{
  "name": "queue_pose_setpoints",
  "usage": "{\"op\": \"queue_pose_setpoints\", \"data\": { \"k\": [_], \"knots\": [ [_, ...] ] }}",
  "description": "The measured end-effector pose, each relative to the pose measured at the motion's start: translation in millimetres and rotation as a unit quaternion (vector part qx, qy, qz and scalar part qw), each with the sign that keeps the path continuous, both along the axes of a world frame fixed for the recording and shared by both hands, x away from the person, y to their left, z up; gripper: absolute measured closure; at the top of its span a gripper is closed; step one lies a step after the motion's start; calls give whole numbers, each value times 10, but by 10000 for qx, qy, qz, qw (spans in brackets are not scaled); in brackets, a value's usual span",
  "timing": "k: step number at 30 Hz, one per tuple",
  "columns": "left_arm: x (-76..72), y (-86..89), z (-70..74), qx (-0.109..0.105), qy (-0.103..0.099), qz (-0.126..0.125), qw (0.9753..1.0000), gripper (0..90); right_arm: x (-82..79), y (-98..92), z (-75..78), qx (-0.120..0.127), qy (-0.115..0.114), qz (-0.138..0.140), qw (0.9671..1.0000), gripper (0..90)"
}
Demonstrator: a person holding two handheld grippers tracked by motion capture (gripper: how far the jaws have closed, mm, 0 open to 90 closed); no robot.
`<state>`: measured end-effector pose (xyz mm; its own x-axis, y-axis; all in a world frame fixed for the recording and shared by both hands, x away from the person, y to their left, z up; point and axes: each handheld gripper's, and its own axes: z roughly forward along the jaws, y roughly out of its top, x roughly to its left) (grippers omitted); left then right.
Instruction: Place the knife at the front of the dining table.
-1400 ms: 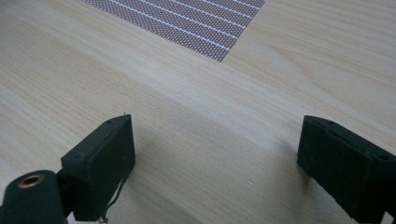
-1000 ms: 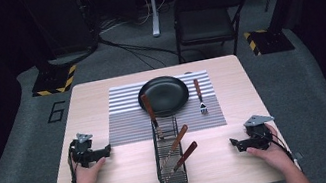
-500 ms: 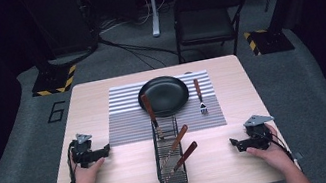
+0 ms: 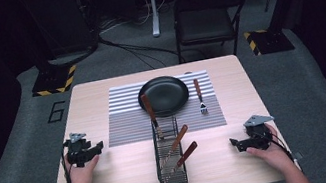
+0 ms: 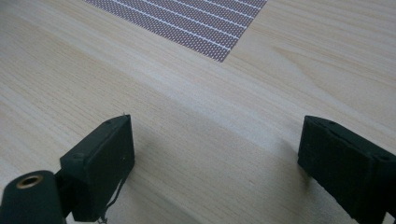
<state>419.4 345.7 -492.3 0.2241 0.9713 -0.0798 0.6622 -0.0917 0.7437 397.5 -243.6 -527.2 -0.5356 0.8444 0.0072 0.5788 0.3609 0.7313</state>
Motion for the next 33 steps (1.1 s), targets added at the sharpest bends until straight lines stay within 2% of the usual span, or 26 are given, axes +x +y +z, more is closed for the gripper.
{"op": "queue_pose_setpoints", "data": {
  "k": [1,3,6,15,20,23,24,27,29,31,33],
  "knots": [
    [0,0,0,0,0,0,10000,455,0,0,0,0,0,0,10000,99],
    [-21,-31,97,-155,-61,-5,9999,472,0,1,0,0,-2,-2,10000,99],
    [-46,-78,205,-221,-138,-70,9996,494,0,1,0,1,3,-3,10000,99],
    [-85,-268,400,-289,-206,-398,9986,543,0,0,0,1,-3,-1,10000,99],
    [-99,-456,526,-316,-287,-710,9966,571,0,0,0,0,-2,-1,10000,99],
    [-100,-527,561,-325,-315,-795,9958,583,0,0,0,0,-1,0,10000,99],
    [-99,-586,597,-345,-303,-908,9948,584,0,1,0,0,0,-2,10000,99],
    [-95,-644,627,-383,-305,-989,9939,587,0,0,0,2,-1,-1,10000,99],
    [-88,-723,673,-454,-290,-1117,9923,600,0,-1,0,-2,-1,3,10000,99],
    [-87,-751,686,-482,-303,-1139,9919,614,0,1,0,1,-1,-3,10000,99],
    [-77,-821,727,-543,-337,-1274,9898,619,0,0,0,-2,-1,0,10000,99]
  ]
}}
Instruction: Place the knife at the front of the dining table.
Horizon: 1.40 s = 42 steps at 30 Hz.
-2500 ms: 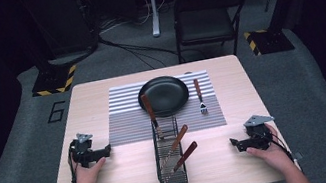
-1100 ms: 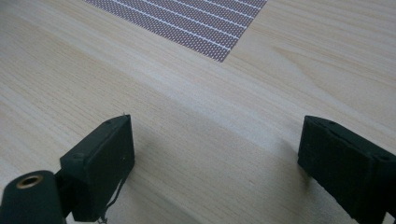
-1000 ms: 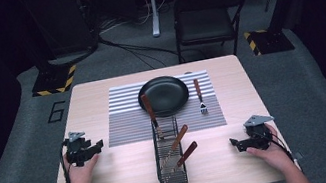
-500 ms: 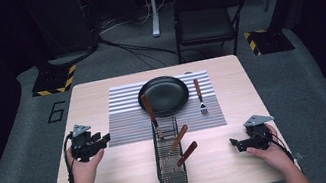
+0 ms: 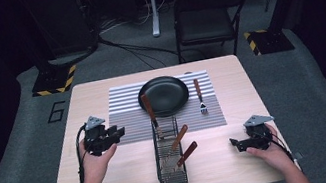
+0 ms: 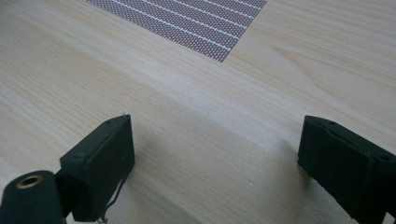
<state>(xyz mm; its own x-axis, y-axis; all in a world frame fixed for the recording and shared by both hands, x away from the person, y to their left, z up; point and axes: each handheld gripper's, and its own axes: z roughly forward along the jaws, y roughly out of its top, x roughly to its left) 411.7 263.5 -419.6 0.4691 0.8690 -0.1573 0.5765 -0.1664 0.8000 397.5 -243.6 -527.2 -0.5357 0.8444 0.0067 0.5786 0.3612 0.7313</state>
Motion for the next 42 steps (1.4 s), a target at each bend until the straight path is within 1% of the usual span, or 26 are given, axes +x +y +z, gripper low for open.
{"op": "queue_pose_setpoints", "data": {
  "k": [3,5,6,8,12,19,20,23,24,31,33,35,40,42],
  "knots": [
    [5,-42,27,-27,2,-88,10000,629,0,0,0,1,1,1,10000,99],
    [16,-104,63,1,-19,-206,9998,630,0,0,0,3,1,0,10000,99],
    [16,-104,63,1,-19,-206,9998,630,0,0,0,3,1,0,10000,99],
    [24,-161,95,30,-44,-297,9995,629,0,0,0,3,0,-1,10000,99],
    [33,-223,124,18,-69,-343,9994,628,0,0,0,2,0,-2,10000,99],
    [55,-411,220,-18,-160,-562,9983,625,0,0,0,3,-1,-2,10000,99],
    [59,-447,222,-56,-183,-565,9982,625,0,0,0,1,-1,0,10000,99],
    [77,-528,240,-40,-187,-640,9978,624,0,0,0,3,-1,1,10000,99],
    [77,-528,240,-40,-187,-640,9978,624,0,0,0,3,-1,1,10000,99],
    [133,-692,247,-35,-182,-795,9967,627,0,0,0,3,2,10,10000,99],
    [143,-706,248,-27,-155,-806,9966,627,0,0,0,4,1,11,10000,99],
    [166,-743,234,-70,-130,-825,9965,629,1,-1,0,4,1,14,10000,99],
    [201,-804,205,-99,-94,-864,9962,638,1,0,0,5,2,16,10000,99],
    [208,-807,204,-98,-95,-878,9960,642,1,0,0,4,0,17,10000,99]
  ]
}}
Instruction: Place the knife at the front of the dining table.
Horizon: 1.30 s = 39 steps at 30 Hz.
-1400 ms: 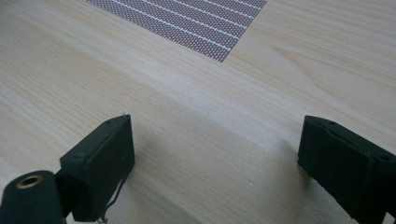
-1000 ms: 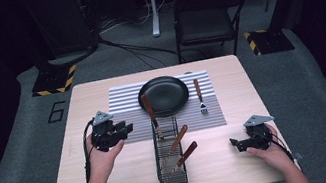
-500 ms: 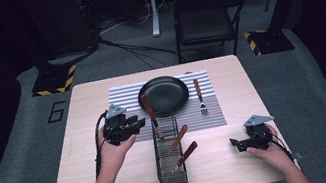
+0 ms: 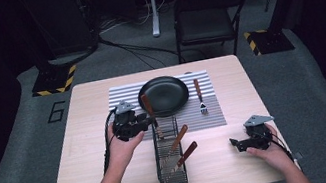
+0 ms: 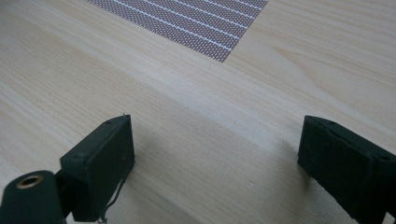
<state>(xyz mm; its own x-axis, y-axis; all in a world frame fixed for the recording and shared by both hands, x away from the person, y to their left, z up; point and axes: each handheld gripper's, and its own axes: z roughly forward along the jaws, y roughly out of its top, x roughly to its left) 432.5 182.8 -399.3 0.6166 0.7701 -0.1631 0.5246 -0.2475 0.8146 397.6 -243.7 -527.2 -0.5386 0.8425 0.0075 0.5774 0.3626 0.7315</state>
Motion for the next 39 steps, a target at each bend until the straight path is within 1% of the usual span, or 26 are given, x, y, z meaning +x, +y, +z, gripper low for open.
{"op": "queue_pose_setpoints", "data": {
  "k": [3,5,11,15,17,21,23,25,27,30,31,32,34,37,39],
  "knots": [
    [19,-9,-6,-36,-6,-16,10000,676,0,0,0,-1,0,0,10000,99],
    [32,-25,-22,-24,13,-17,10000,700,0,0,0,-1,0,0,10000,99],
    [42,-44,-32,-58,17,-12,10000,719,0,-1,0,0,-1,4,10000,99],
    [44,-51,-39,-33,-33,4,10000,751,0,0,0,0,2,4,10000,99],
    [44,-48,-45,-92,-34,-7,10000,757,0,0,0,-2,0,8,10000,99],
    [32,-46,-44,-105,-36,-16,9999,770,0,0,0,0,1,8,10000,99],
    [11,-50,-46,-172,-52,-61,9998,776,0,0,0,1,2,9,10000,99],
    [1,-53,-46,-192,-73,-80,9998,785,0,0,0,0,2,10,10000,99],
    [-29,-70,-42,-267,-84,-167,9995,794,0,0,0,1,2,10,10000,99],
    [-44,-87,-39,-317,-88,-222,9992,804,0,0,0,0,1,10,10000,99],
    [-56,-103,-34,-287,-118,-284,9991,806,0,0,0,-1,1,12,10000,99],
    [-56,-103,-34,-287,-118,-284,9991,807,0,0,0,-1,1,12,10000,99],
    [-72,-124,-15,-210,-133,-361,9990,807,0,0,0,0,2,13,10000,99],
    [-80,-131,-4,-197,-133,-408,9989,807,0,1,0,0,1,13,10000,99],
    [-89,-134,30,-198,-149,-433,9988,808,-1,2,0,11,6,14,10000,99]
  ]
}}
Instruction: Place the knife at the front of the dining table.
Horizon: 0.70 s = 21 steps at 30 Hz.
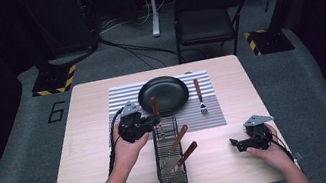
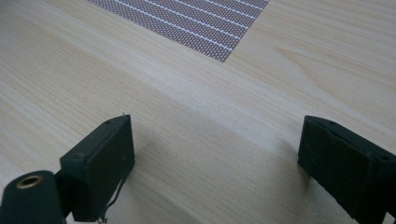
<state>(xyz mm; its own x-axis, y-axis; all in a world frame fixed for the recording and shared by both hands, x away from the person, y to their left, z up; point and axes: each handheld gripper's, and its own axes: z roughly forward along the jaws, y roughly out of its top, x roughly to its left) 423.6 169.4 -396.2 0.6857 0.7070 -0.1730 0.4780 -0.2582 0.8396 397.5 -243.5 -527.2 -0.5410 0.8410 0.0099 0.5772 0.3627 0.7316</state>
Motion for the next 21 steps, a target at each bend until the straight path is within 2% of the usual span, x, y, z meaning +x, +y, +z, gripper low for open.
{"op": "queue_pose_setpoints", "data": {
  "k": [5,9,21],
  "knots": [
    [-3,10,76,-3,-74,-11,10000,808,0,-1,0,-12,-3,1,10000,99],
    [-16,20,188,-55,-138,-19,9999,808,0,0,0,-2,-2,3,10000,99],
    [-21,46,502,38,-337,-63,9994,808,0,0,0,-1,2,0,10000,99]
  ]
}}
